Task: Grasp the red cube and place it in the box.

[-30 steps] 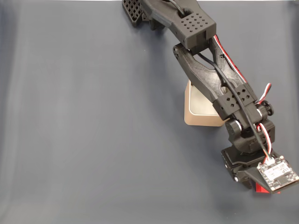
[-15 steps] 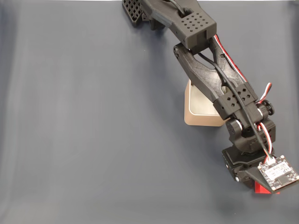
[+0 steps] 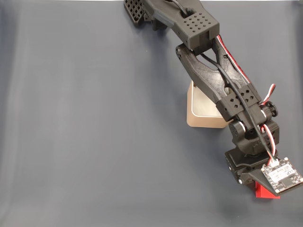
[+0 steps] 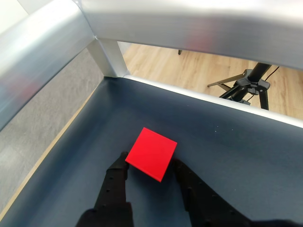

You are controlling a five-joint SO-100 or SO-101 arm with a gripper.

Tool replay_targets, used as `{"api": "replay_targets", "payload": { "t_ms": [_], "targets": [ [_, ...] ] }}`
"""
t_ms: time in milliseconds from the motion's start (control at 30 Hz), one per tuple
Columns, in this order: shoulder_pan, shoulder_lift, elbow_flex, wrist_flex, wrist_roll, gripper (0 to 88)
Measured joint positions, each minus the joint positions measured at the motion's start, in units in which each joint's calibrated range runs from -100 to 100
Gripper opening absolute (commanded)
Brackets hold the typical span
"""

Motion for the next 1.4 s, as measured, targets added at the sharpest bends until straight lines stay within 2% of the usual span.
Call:
{"api": "replay_targets", "payload": {
  "t_ms": [267, 700, 1400],
  "targets": [
    [0.0, 0.0, 0.0, -1.0, -0.9, 28.3],
    [-0.2, 0.0, 0.0, -4.3, -5.7, 31.1],
    [-0.2, 0.0, 0.0, -3.7, -5.8, 19.8]
  ]
}}
